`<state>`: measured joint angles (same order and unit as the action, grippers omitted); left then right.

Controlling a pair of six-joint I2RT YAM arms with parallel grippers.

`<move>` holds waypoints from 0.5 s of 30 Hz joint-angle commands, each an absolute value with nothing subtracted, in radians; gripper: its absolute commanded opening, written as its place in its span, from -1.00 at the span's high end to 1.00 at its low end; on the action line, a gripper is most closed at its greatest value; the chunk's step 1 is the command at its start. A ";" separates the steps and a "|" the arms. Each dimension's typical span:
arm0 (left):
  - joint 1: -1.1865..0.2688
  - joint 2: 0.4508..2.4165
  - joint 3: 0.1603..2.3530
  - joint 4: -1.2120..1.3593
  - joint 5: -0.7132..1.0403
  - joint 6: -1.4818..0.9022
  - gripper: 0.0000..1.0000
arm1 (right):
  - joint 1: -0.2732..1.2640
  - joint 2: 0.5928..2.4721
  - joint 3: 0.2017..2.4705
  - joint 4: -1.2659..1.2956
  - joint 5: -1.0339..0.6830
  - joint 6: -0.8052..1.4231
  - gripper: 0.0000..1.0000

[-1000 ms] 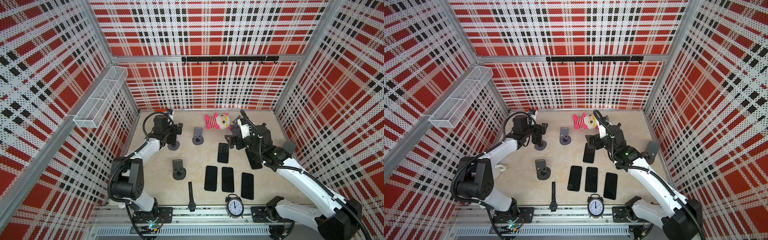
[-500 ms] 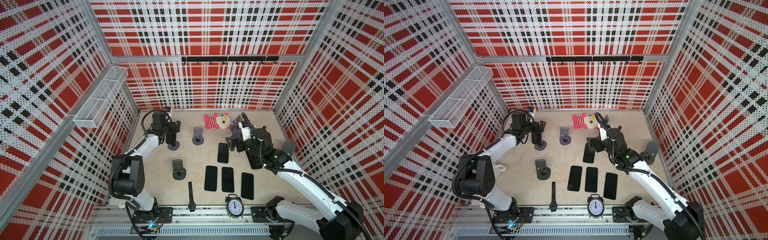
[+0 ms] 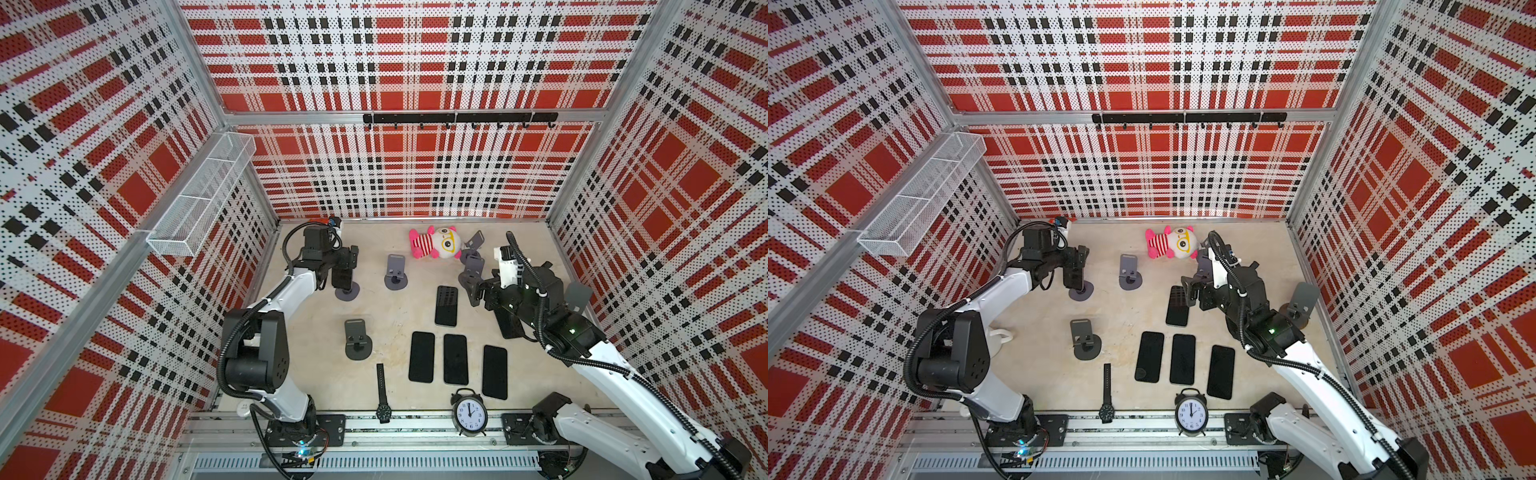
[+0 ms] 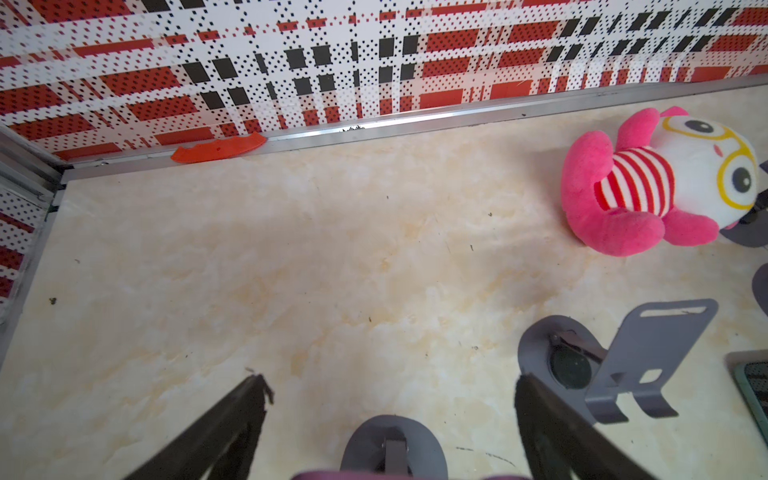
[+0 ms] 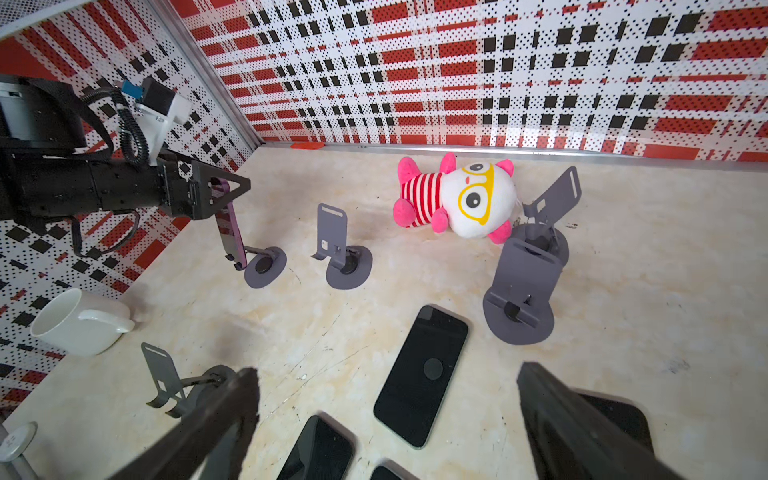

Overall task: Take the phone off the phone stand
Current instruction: 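Close the left gripper on the purple-edged phone on its stand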

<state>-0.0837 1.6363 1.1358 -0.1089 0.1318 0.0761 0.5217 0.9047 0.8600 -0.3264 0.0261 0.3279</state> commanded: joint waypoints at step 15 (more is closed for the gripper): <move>-0.057 1.558 1.025 -0.022 0.237 0.063 -0.95 | 0.526 1.013 0.981 -0.332 0.015 0.313 -0.99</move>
